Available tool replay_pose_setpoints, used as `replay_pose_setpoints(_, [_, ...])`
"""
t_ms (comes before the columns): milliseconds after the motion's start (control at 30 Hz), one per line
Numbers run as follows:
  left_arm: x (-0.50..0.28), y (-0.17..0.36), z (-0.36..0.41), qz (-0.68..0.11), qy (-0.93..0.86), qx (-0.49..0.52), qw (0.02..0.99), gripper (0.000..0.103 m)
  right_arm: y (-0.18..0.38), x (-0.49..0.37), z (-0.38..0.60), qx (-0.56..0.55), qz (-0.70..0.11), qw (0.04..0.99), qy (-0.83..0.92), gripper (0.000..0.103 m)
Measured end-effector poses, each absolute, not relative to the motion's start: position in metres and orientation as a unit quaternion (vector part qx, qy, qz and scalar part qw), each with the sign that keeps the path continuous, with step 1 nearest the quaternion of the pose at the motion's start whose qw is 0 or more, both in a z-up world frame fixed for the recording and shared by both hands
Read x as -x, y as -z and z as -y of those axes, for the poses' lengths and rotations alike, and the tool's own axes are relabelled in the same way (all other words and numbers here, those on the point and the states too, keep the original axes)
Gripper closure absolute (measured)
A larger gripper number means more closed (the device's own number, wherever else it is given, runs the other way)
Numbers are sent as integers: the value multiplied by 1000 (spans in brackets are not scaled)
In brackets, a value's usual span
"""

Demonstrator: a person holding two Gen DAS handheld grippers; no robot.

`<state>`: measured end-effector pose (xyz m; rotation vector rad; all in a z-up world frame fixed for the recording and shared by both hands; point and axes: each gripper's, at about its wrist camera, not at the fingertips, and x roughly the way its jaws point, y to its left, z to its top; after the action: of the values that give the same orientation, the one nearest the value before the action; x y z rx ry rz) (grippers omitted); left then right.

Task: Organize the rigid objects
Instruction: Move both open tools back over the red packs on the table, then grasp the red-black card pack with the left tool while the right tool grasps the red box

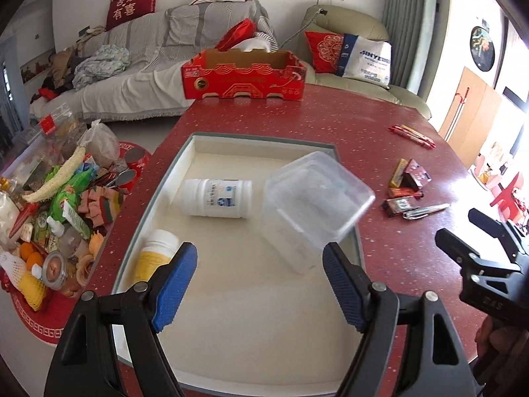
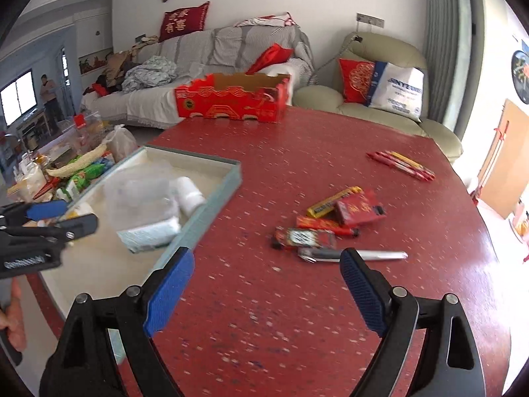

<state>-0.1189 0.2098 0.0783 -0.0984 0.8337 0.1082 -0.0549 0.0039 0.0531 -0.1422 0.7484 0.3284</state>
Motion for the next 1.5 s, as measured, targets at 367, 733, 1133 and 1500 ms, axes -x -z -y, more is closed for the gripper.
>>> replay_pose_setpoints(367, [77, -62, -61, -428, 83, -5, 900, 22, -28, 26, 119, 20, -393, 918, -46, 12])
replay_pose_setpoints(733, [0, -15, -47, -485, 38, 65, 871, 22, -22, 25, 126, 4, -400, 913, -78, 12])
replay_pose_setpoints(1133, [-37, -13, -40, -478, -8, 68, 876, 21, -20, 21, 134, -27, -406, 909, -92, 12])
replay_pose_setpoints(1500, [-35, -6, -37, -461, -39, 23, 886, 21, -16, 17, 125, -10, -420, 902, -99, 12])
